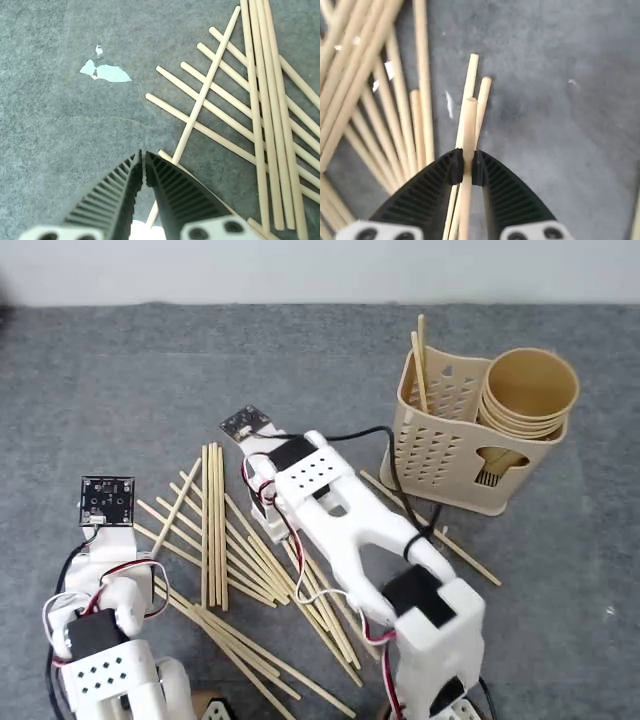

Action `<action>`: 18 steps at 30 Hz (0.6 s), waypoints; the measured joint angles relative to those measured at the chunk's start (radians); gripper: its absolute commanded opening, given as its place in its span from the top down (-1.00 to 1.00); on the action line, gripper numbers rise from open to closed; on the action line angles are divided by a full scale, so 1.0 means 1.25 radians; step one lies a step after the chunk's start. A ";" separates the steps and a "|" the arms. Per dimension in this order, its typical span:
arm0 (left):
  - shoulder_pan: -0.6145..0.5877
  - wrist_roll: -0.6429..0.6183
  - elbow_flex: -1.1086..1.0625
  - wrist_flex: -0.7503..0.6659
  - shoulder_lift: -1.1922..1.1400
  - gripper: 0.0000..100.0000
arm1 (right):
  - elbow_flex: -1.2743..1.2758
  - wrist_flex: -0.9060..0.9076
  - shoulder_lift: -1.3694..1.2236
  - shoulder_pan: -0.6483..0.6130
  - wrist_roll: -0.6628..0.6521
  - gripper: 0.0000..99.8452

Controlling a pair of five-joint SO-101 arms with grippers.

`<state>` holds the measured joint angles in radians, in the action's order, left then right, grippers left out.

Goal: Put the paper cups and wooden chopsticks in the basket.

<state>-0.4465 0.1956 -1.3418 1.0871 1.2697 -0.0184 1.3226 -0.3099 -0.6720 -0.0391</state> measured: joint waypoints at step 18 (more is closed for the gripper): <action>0.000 0.000 0.000 0.000 0.000 0.97 | 0.000 -0.042 -0.106 -0.025 0.025 0.76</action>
<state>-0.4465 0.1956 -1.3418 1.0871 1.2697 -0.0184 1.2704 -0.4419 -0.7027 -0.0084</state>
